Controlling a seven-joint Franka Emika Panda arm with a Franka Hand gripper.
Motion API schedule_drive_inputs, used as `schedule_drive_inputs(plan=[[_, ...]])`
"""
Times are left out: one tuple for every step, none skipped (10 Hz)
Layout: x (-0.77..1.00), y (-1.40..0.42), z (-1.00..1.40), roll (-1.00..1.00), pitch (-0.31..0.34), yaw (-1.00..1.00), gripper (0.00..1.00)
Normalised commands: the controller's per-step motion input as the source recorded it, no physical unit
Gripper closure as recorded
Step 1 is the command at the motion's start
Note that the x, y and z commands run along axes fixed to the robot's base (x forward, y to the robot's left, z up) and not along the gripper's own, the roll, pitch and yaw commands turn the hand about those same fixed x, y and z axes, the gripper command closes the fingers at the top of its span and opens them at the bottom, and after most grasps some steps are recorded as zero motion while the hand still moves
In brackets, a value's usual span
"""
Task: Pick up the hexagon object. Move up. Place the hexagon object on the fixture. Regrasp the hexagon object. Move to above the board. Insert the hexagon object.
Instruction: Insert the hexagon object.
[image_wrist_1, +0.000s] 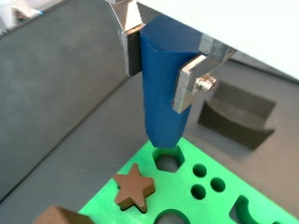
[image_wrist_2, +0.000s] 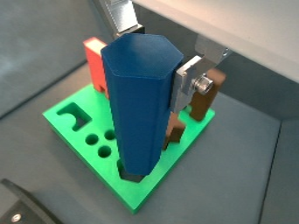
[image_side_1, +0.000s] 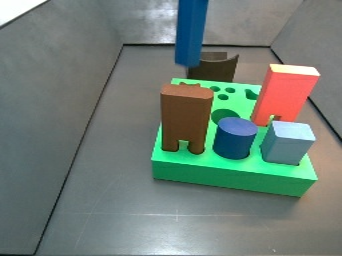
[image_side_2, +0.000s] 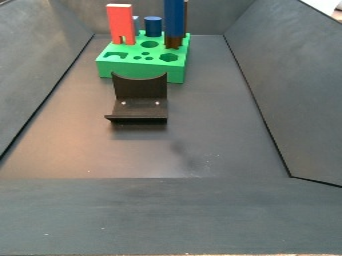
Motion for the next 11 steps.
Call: schedule_drive_inputs(plan=[[0.00, 0.00, -0.36, -0.01, -0.159, -0.02, 1.00], [0.00, 0.00, -0.51, 0.00, -0.130, -0.01, 1.00], [0.00, 0.00, -0.37, -0.01, -0.117, -0.02, 1.00], [0.01, 0.00, -0.46, 0.00, -0.064, 0.00, 1.00], [0.29, 0.00, -0.52, 0.00, -0.029, 0.00, 1.00], [0.31, 0.00, -0.56, 0.02, -0.031, 0.00, 1.00], [0.41, 0.00, -0.59, 0.03, 0.000, 0.00, 1.00], [0.46, 0.00, -0.60, 0.02, 0.000, 0.00, 1.00], [0.39, 0.00, -0.55, 0.01, 0.000, 0.00, 1.00], [0.39, -0.08, -0.41, 0.00, -0.044, -0.15, 1.00], [0.17, -0.15, -0.36, -0.03, -0.151, -0.32, 1.00]])
